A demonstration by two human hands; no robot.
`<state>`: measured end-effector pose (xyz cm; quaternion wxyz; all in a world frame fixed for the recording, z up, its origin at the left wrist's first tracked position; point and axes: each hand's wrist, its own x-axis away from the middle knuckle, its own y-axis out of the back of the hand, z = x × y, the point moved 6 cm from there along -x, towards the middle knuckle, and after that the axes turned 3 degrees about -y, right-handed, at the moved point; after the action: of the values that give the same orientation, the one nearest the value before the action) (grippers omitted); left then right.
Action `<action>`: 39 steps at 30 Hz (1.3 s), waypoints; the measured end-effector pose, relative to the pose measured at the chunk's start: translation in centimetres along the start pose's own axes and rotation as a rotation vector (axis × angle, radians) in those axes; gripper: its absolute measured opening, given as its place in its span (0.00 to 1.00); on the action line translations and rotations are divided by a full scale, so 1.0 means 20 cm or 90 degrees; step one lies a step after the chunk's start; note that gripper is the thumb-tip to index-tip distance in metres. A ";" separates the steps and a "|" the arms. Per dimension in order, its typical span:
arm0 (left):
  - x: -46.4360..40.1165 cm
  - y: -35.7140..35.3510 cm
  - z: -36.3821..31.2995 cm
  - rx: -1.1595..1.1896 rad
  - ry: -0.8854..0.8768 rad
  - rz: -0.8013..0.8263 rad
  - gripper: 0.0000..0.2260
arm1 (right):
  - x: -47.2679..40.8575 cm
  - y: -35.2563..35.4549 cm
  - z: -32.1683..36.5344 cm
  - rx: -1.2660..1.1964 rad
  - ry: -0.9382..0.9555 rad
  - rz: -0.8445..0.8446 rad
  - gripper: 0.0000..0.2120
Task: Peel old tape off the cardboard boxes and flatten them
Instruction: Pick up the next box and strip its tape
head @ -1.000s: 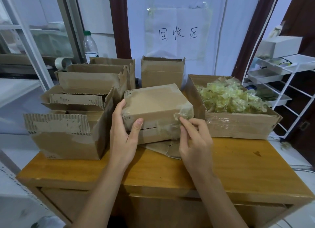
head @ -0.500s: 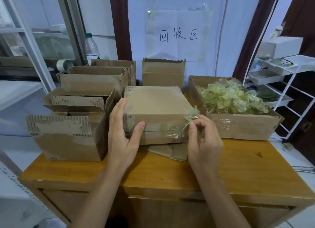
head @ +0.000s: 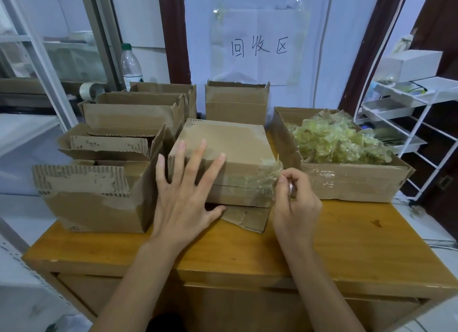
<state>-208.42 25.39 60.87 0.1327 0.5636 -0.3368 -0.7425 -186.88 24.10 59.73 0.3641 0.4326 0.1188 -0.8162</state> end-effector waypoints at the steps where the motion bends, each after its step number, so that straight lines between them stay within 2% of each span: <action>1: -0.01 0.00 -0.01 -0.012 -0.009 -0.006 0.56 | 0.00 0.00 -0.01 -0.004 -0.014 0.002 0.06; 8: -0.07 0.04 -0.01 -0.019 -0.060 -0.070 0.47 | 0.01 0.02 -0.03 -0.081 -0.079 0.009 0.07; 14: -0.15 0.20 -0.05 -0.028 -0.082 -0.096 0.39 | -0.02 0.06 0.10 -0.075 0.012 0.041 0.18; 17: -0.21 0.32 -0.07 -0.028 -0.097 -0.104 0.37 | -0.08 0.13 0.19 -0.071 0.053 0.023 0.21; 21: -0.29 0.44 -0.07 0.002 -0.087 -0.087 0.39 | -0.18 0.19 0.29 -0.065 0.072 -0.016 0.18; 26: -0.28 0.47 -0.05 0.040 -0.065 -0.010 0.43 | -0.22 0.25 0.31 -0.043 0.050 0.001 0.12; 33: -0.20 0.37 -0.05 0.051 -0.051 0.083 0.44 | -0.17 0.20 0.28 0.026 0.091 0.052 0.12; 39: -0.22 0.33 -0.04 0.054 -0.038 0.083 0.44 | -0.13 0.16 0.24 -0.014 0.049 0.081 0.17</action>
<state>-207.42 22.82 68.37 0.1470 0.5235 -0.4076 -0.7337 -186.59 20.66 65.10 0.4149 0.4665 0.1139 -0.7729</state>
